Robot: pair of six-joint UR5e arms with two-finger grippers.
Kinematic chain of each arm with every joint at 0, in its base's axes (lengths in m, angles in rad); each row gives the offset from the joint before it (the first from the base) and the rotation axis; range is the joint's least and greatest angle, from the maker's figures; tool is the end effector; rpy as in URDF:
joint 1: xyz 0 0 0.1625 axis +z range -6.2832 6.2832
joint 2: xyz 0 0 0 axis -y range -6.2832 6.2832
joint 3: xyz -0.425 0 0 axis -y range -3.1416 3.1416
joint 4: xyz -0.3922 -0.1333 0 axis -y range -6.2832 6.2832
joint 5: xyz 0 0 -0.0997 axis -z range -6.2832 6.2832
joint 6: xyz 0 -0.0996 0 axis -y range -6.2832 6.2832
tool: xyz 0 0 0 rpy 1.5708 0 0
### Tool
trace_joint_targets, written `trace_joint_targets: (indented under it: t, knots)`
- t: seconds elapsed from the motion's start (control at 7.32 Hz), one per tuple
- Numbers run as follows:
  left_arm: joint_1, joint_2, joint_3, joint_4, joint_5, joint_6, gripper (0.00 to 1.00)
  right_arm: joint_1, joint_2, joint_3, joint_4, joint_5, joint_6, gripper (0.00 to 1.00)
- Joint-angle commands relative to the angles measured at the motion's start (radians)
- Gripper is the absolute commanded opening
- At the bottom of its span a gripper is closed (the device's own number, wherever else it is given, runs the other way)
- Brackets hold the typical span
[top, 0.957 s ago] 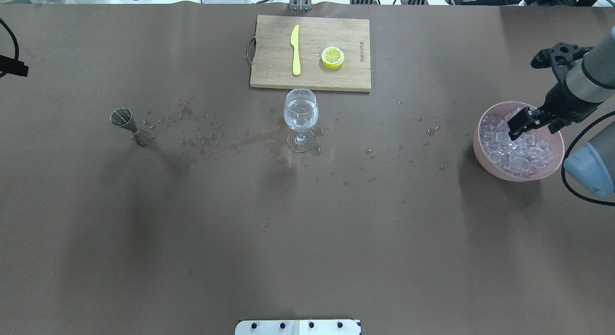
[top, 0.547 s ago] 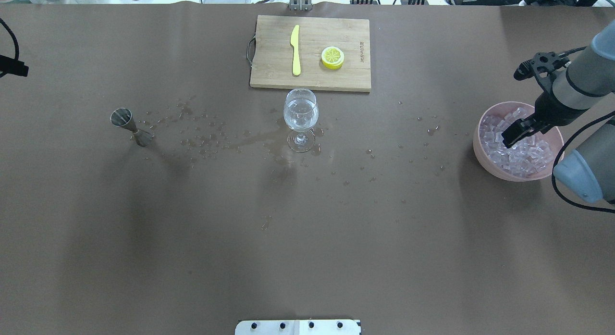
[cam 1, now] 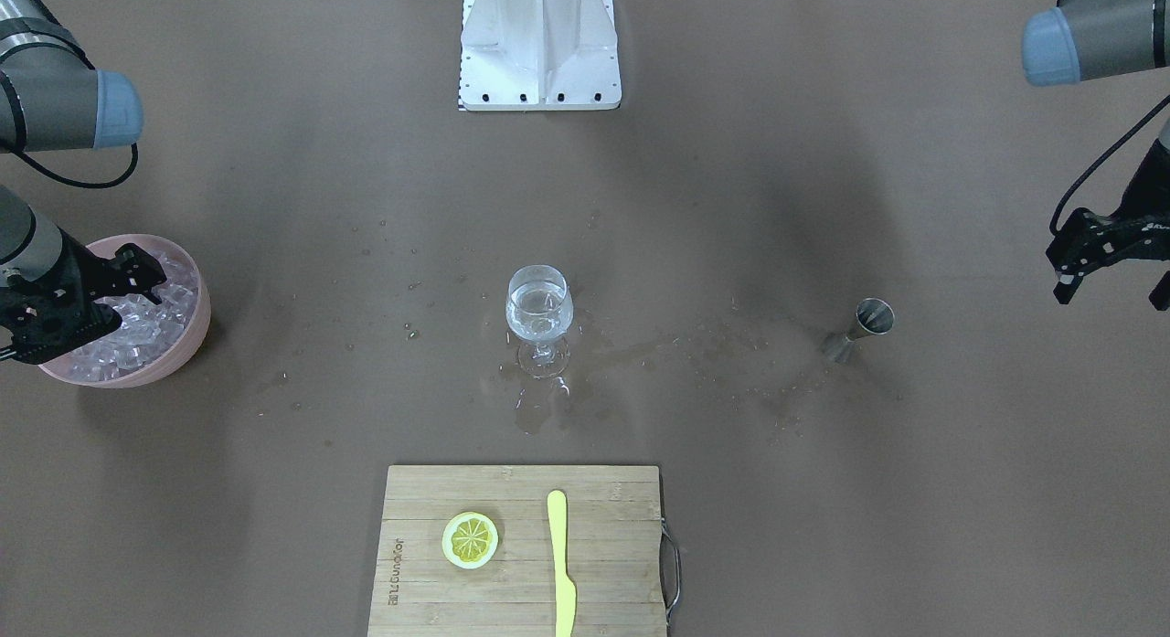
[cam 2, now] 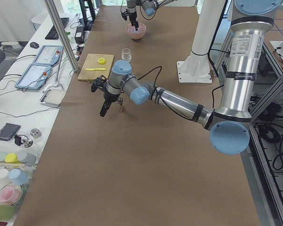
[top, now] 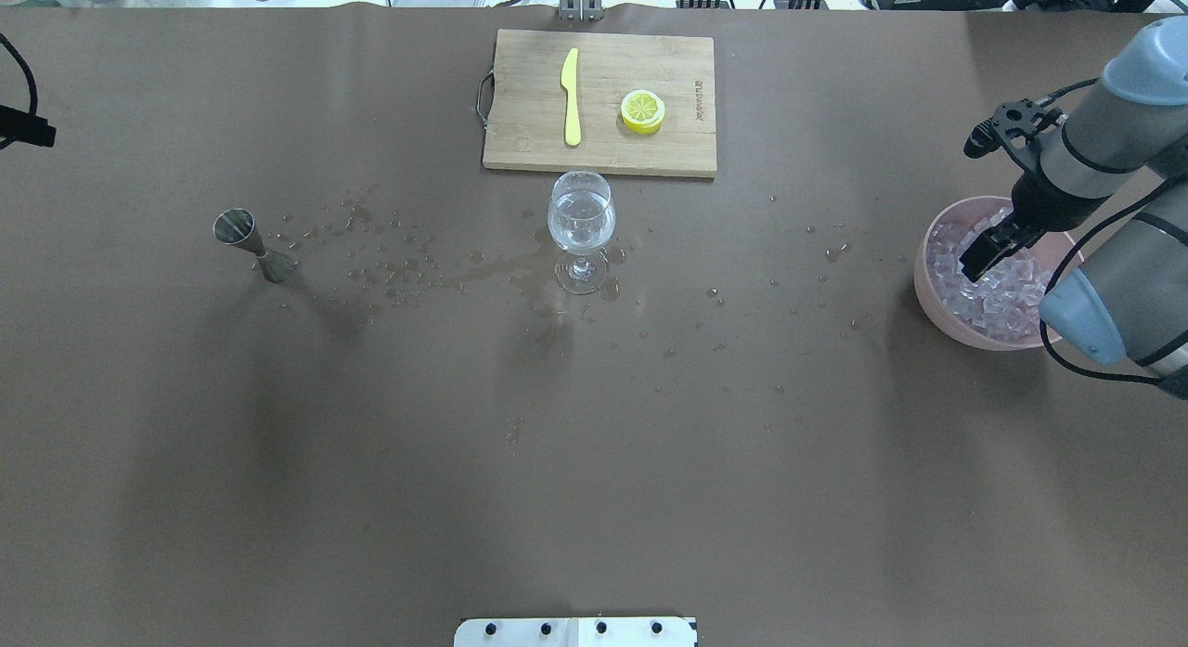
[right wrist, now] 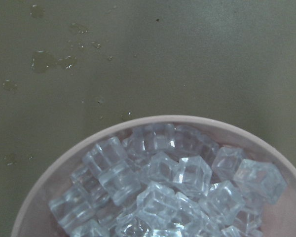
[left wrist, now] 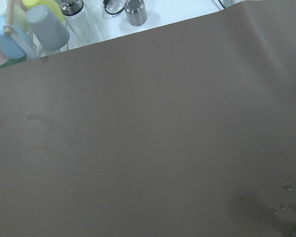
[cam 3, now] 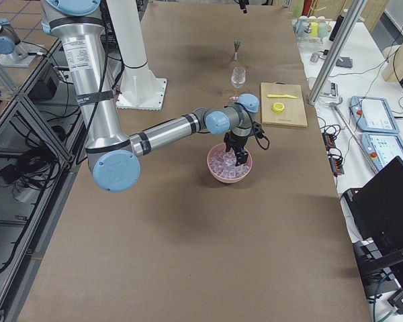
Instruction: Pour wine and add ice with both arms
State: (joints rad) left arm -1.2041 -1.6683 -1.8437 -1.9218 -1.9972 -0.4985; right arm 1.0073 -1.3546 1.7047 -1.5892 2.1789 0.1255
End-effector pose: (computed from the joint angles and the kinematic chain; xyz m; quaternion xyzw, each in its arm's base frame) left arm 0.1082 -0.5387 0.4458 0.2302 0.3243 0.0143 0.9174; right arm -0.2455 -0.5315 0.4879 0.0485 -0.3311 -0.2527 0.9078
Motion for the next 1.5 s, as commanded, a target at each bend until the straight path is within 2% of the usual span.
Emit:
trace_joint_targets:
  t: [0.0,0.41,0.68,0.96,1.09,1.37]
  knots:
    - [0.0,-0.007,0.006,0.001,0.0,0.0,0.98,0.002,-0.014,-0.003,-0.002,0.018,0.003,0.84]
    - [0.0,-0.008,0.006,0.001,0.001,0.0,0.98,0.001,-0.024,-0.005,-0.003,0.027,0.009,0.81]
    - [0.0,-0.008,0.006,0.001,0.0,0.0,0.98,0.001,-0.024,-0.005,-0.011,0.042,0.011,0.57]
    - [0.0,-0.014,0.014,0.001,0.0,0.0,0.98,0.001,-0.024,-0.004,-0.012,0.056,0.011,0.47]
    - [0.0,-0.014,0.014,0.0,0.0,-0.002,0.98,0.001,-0.024,-0.005,-0.012,0.056,0.011,0.38]
    - [0.0,-0.016,0.012,0.0,0.0,0.0,0.98,0.001,-0.018,-0.003,-0.011,0.058,0.009,0.0]
